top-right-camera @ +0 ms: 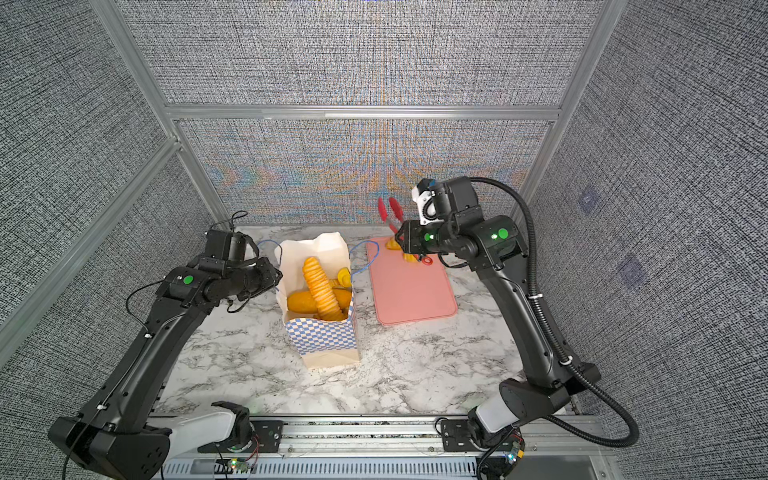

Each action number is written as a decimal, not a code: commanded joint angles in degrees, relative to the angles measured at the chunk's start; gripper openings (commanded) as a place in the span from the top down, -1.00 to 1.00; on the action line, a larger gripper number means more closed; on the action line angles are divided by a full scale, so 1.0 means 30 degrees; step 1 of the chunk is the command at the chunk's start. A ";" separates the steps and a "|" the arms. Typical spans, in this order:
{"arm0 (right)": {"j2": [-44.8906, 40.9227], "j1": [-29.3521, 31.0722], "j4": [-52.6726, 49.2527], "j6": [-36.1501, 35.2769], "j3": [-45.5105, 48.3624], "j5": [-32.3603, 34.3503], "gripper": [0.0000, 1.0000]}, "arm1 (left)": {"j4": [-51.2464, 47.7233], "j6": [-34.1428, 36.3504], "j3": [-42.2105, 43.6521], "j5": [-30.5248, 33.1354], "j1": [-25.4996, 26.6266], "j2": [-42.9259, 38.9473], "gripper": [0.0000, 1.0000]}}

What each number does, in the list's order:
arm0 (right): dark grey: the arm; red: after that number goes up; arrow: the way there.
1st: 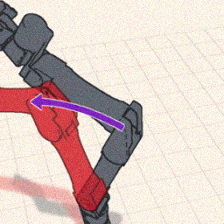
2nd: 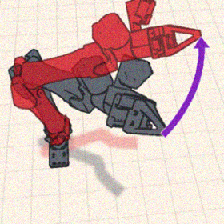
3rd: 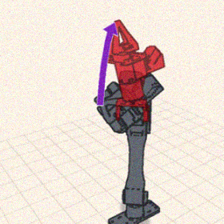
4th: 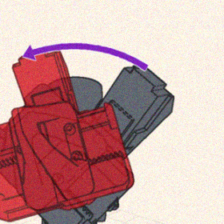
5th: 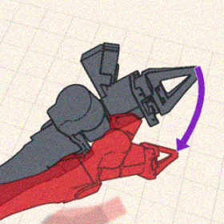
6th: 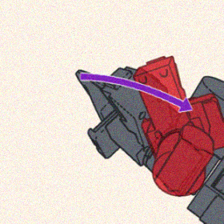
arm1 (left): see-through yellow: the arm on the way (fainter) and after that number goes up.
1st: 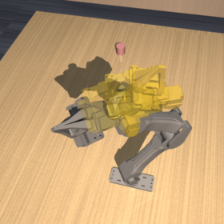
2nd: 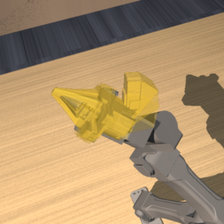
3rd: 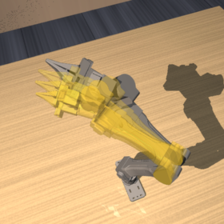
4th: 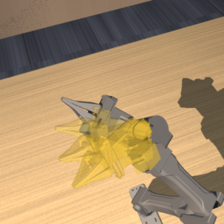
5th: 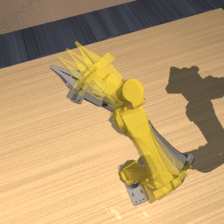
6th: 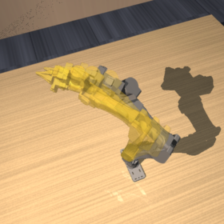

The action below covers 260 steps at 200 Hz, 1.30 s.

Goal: Place the fake bread into the paper bag
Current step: 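Withdraw the open tongs back over the pink tray, then lower the open tongs around a striped yellow roll on the tray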

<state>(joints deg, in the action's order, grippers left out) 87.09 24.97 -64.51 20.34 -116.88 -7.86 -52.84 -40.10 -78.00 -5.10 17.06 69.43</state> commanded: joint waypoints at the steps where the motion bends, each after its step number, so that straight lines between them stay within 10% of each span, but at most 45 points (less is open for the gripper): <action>1: -0.0374 -0.1257 0.0627 0.1227 0.1189 -0.0594 0.11 | -0.0057 0.0050 -0.0024 -0.0071 -0.0018 -0.0102 0.53; 108: 0.0186 -0.5845 0.2349 0.3032 0.8445 -0.3650 0.09 | 0.0210 -0.0104 0.0130 -0.0232 -0.0003 0.0001 0.77; 260: 0.5925 -0.5884 0.2538 0.2877 0.5590 -0.3539 -0.14 | 0.0387 -0.0153 0.0366 -0.0174 -0.0003 0.0030 0.77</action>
<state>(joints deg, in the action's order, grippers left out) 103.68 7.25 -57.36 29.12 -98.39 -18.57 -52.40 -40.56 -76.97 -5.98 17.06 69.45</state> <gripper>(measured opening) 0.565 0.114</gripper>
